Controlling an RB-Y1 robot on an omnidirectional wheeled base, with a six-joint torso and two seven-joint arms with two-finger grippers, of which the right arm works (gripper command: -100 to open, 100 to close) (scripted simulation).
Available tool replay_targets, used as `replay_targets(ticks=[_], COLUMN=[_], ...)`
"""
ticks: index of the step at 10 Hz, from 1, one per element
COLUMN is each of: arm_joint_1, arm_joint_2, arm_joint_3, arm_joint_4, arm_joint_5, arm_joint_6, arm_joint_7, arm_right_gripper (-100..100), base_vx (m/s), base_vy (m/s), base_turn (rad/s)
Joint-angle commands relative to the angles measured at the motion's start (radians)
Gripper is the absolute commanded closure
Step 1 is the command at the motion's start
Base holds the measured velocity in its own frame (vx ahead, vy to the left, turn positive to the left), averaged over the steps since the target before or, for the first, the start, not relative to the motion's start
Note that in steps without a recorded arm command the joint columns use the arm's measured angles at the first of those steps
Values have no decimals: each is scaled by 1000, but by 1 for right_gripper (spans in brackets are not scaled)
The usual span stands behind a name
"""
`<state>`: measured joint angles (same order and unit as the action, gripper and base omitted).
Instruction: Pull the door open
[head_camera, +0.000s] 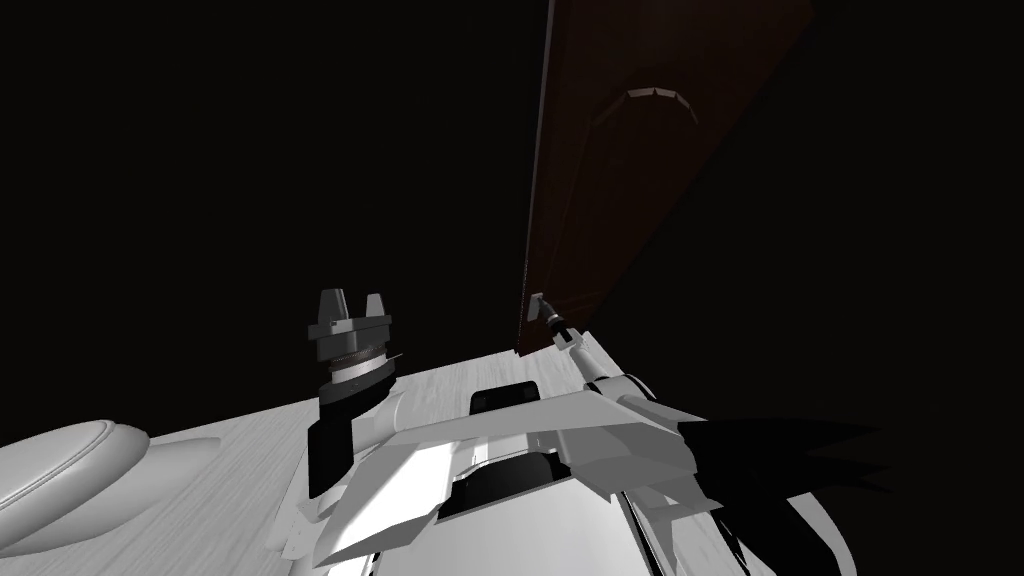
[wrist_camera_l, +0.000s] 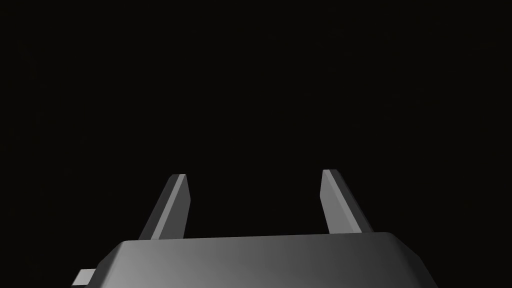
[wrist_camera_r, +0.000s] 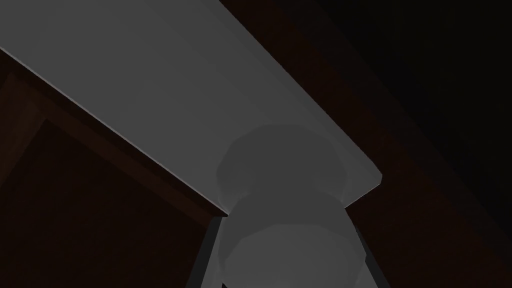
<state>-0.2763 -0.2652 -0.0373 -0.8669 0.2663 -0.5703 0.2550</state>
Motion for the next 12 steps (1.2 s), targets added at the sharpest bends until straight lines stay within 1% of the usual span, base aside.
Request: replay_targets(ticks=[1, 2, 4, 5, 7, 8, 10, 11, 12], arm_joint_1=[-6, -6, -10, -10, -15, -15, -19, -19, -22], arm_joint_2=[6, 6, 8, 8, 10, 10, 12, 12, 14], arm_joint_3=[8, 8, 14, 14, 20, 20, 26, 26, 29], arm_joint_4=[4, 4, 7, 7, 11, 11, 14, 14, 16], arm_joint_5=[-45, -45, -105, -105, -168, -168, -232, -232, -265], arm_joint_6=[-4, -4, 2, 2, 7, 7, 13, 13, 15], arm_joint_7=[-50, -59, -122, -131, -193, -203, -266, -276, -312], arm_right_gripper=[100, 100, 100, 100, 100, 100, 100, 100, 100], base_vx=[-79, -54, -53, -48, -72, -63, -58, -47, -47], base_vy=[-60, -52, -48, -49, -48, -47, -58, -44, -34], base_turn=[159, 65, 108, 58, 107, 59, 125, 60, 77])
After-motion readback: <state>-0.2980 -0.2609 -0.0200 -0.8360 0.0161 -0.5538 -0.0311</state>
